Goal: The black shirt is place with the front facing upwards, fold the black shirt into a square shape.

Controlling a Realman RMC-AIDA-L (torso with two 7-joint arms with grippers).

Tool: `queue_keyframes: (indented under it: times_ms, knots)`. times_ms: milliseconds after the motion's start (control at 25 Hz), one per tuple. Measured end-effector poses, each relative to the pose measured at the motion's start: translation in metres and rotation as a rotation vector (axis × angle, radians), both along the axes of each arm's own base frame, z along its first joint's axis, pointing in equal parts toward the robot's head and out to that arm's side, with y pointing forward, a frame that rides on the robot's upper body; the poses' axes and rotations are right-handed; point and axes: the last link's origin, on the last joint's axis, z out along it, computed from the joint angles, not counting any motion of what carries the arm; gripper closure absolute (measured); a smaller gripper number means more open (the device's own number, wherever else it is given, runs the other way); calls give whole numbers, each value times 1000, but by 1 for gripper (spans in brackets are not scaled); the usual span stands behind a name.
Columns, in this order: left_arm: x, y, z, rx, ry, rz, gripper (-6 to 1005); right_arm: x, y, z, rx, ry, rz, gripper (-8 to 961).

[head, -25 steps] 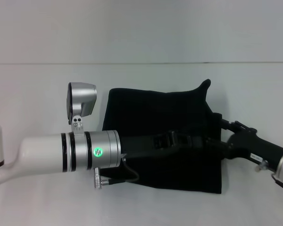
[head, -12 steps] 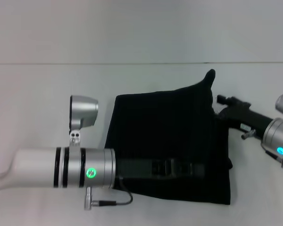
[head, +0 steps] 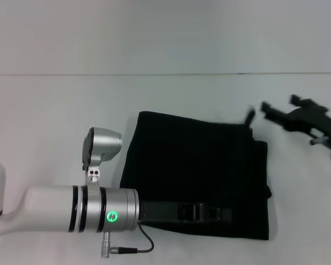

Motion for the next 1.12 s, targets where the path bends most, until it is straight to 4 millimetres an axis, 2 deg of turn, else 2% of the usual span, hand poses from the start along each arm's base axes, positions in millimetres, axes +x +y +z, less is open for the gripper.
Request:
queue_keyframes:
  times_ms: [120, 360, 400, 440, 560, 680, 800, 960, 1080, 1120]
  knots:
    - [-1, -2, -2, -2, 1, 0, 973, 14, -2, 16, 94, 57, -70, 26]
    - [16, -10, 7, -9, -105, -133, 811, 32, -14, 37, 213, 156, -131, 26]
    - [16, -10, 7, -9, -105, -133, 773, 32, -18, 38, 220, 173, -115, 25]
    - [30, -15, 21, 13, -234, -235, 734, 31, -22, 40, 224, 191, -94, 25]
    - [39, -20, 35, 23, -327, -323, 620, 24, -36, 40, 215, 236, -6, 25]
    - [42, -23, 47, 33, -375, -379, 547, 13, -54, 32, 148, 258, 109, 25]
    - [33, -17, 56, 92, -357, -362, 474, 0, -67, 17, 28, 245, 219, 25]
    - [4, 5, 70, 266, -259, -240, 376, -20, -70, -11, -155, 140, 355, 25]
    - [-17, 17, 78, 354, -188, -147, 148, -21, -67, -23, -199, 88, 349, 25]
    - [-21, 19, 80, 367, -174, -126, 132, -19, -66, -25, -203, 78, 331, 25]
